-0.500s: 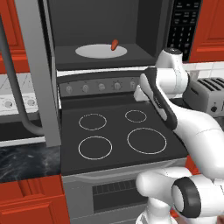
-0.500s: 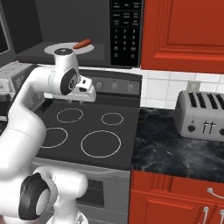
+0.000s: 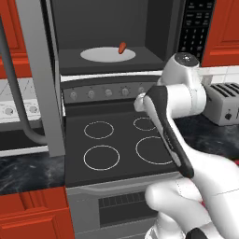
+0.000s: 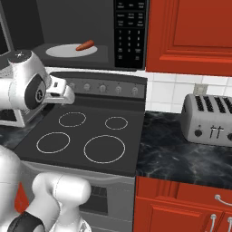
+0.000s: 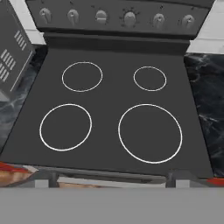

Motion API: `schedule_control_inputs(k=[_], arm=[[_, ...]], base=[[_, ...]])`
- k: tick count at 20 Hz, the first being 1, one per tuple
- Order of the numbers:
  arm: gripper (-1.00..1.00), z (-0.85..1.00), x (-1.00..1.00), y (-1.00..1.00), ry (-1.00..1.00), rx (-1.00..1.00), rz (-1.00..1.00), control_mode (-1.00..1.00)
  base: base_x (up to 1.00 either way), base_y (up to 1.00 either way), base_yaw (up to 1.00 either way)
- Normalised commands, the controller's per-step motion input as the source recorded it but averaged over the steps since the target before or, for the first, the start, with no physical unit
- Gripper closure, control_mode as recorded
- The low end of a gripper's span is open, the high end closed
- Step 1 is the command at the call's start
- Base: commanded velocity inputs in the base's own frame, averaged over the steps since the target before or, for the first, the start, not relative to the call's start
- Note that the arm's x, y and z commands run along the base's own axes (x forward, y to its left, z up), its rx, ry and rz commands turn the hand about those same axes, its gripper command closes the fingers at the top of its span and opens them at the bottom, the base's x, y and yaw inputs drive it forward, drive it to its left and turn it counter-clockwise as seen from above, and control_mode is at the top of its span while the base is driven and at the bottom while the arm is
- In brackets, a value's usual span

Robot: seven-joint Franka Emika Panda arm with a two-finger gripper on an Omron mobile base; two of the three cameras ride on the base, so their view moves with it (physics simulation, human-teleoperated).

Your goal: Close the microwave door.

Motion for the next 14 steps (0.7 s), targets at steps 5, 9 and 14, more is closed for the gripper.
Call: schedule_control_inputs(k=[5,9,14], arm=[[-1.0,0.71,-1.0,0.28,-0.56,-0.02,0.0,-1.0],[-1.0,0.68,-1.0,0.36,-0.47,-0.02,-0.02,-1.0],[-1.0,0.47,-1.0,0.31,-0.57,0.0,-0.15,-1.0]], base=[[0.0,0.0,0.0],[0.0,0.0,0.0],[0.0,0.0,0.0]])
